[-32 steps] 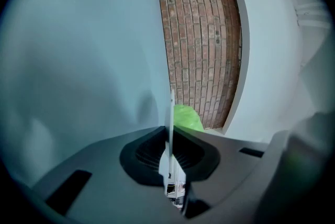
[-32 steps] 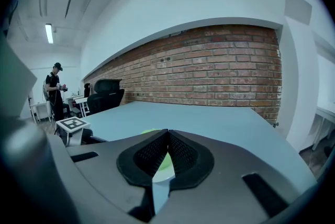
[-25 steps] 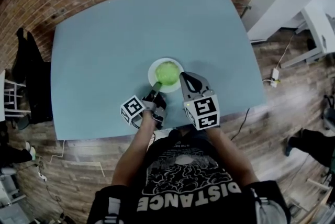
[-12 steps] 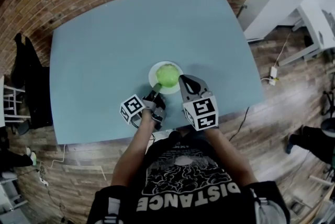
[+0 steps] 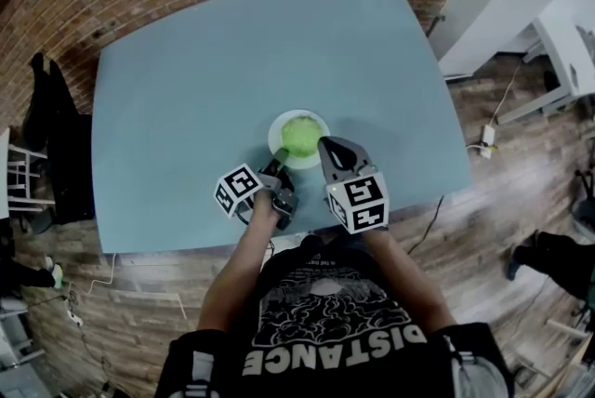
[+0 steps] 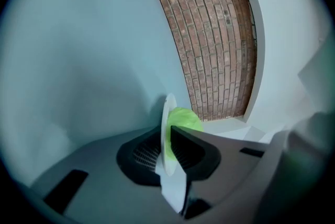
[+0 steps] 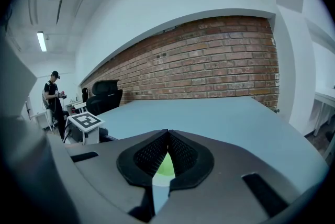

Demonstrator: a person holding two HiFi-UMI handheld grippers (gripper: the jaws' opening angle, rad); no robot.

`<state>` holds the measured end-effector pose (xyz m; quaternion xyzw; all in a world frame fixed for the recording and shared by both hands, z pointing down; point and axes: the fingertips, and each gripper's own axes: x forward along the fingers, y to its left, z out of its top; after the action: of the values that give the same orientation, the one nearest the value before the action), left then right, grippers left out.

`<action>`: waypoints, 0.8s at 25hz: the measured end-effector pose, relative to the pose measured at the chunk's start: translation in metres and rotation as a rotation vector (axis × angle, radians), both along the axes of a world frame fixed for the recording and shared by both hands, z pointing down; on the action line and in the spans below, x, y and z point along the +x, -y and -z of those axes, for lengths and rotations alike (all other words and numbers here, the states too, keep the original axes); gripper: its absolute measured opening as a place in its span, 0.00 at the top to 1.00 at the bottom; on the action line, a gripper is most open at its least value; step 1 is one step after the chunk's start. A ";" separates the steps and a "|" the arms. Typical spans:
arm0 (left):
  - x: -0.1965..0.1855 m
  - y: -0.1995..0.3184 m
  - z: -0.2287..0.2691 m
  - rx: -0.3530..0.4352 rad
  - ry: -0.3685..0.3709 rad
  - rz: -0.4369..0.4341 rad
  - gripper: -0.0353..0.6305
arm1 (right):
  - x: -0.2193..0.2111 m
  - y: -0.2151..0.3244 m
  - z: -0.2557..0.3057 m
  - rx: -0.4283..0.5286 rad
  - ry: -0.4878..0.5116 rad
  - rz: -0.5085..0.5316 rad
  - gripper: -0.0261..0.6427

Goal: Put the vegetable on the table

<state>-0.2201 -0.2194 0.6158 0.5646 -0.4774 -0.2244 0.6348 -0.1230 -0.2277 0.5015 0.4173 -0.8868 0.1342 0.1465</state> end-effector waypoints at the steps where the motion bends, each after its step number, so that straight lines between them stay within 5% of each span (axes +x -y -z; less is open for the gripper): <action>1: -0.002 0.001 0.000 -0.005 0.011 -0.001 0.89 | -0.001 0.000 0.000 0.000 -0.001 0.002 0.95; 7: -0.004 0.002 -0.003 -0.041 0.073 -0.024 0.89 | -0.003 0.003 0.001 0.001 -0.005 0.007 0.95; 20: -0.009 0.004 -0.010 -0.134 0.369 -0.157 0.88 | -0.002 0.003 -0.005 -0.008 -0.021 0.006 0.95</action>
<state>-0.2289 -0.2234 0.6260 0.5879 -0.5540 -0.0348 0.5884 -0.1250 -0.2304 0.5061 0.4154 -0.8859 0.1331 0.1579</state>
